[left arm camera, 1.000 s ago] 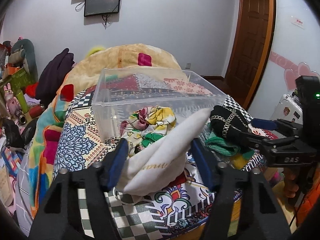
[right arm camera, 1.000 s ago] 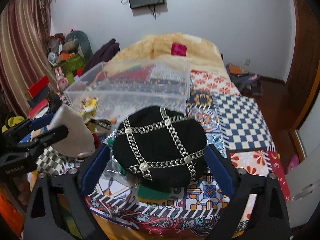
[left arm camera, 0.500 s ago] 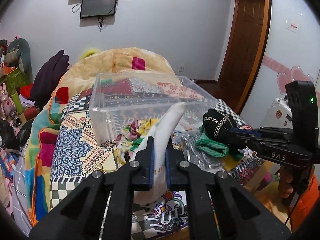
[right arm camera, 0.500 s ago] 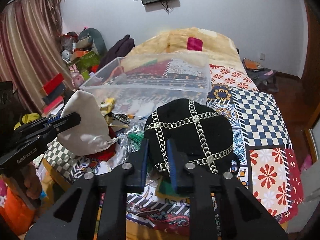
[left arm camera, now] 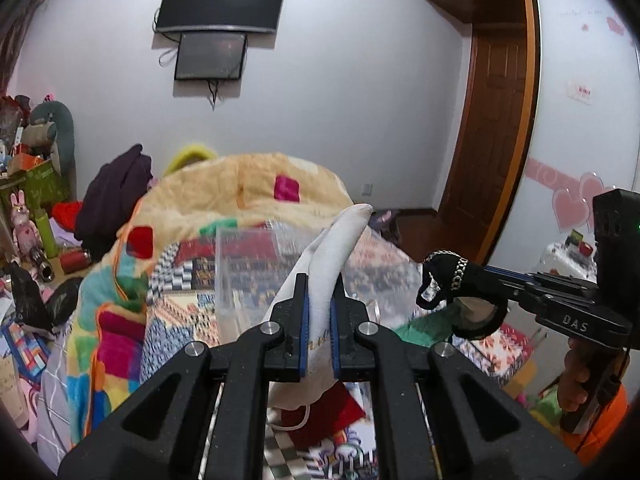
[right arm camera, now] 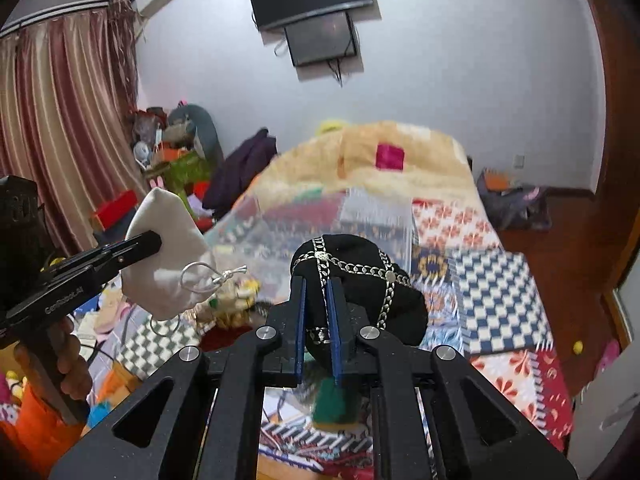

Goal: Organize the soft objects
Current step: 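Carry the white cloth into the clear box and release while the right tool drops the hat in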

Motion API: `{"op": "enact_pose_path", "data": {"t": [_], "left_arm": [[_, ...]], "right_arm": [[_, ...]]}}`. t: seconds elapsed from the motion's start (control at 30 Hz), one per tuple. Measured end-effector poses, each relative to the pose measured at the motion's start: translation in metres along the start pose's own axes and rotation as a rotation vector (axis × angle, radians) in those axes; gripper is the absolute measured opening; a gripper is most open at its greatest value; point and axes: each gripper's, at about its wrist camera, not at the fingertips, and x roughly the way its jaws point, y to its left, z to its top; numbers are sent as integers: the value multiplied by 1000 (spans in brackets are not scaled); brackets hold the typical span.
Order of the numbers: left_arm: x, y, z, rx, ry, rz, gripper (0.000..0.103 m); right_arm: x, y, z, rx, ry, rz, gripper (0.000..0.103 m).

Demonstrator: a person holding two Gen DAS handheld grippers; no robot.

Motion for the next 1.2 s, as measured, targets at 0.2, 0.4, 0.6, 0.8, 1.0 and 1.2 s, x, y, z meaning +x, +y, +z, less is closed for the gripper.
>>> {"op": "enact_pose_path", "data": {"t": [0.2,0.4,0.6,0.8,1.0,1.2], "left_arm": [[11,7,25,0,-30,23,8],[37,18,44,-12,-10,46,8],[74,30,52,-38,58,56,8],[116,36,49,-32,123,88,8],[153,36,41,-17,215,106,8],[171,30,28,4,295,88,8]], "right_arm": [[-1,3,31,-27,-83,-7,9],[10,9,59,-51,-141,-13,8],[36,13,73,-81,-136,-25,8],[63,14,80,-91,-117,-43,8],[108,8,66,-114,12,-80,8],[142,-1,48,-109,169,-69,8]]}}
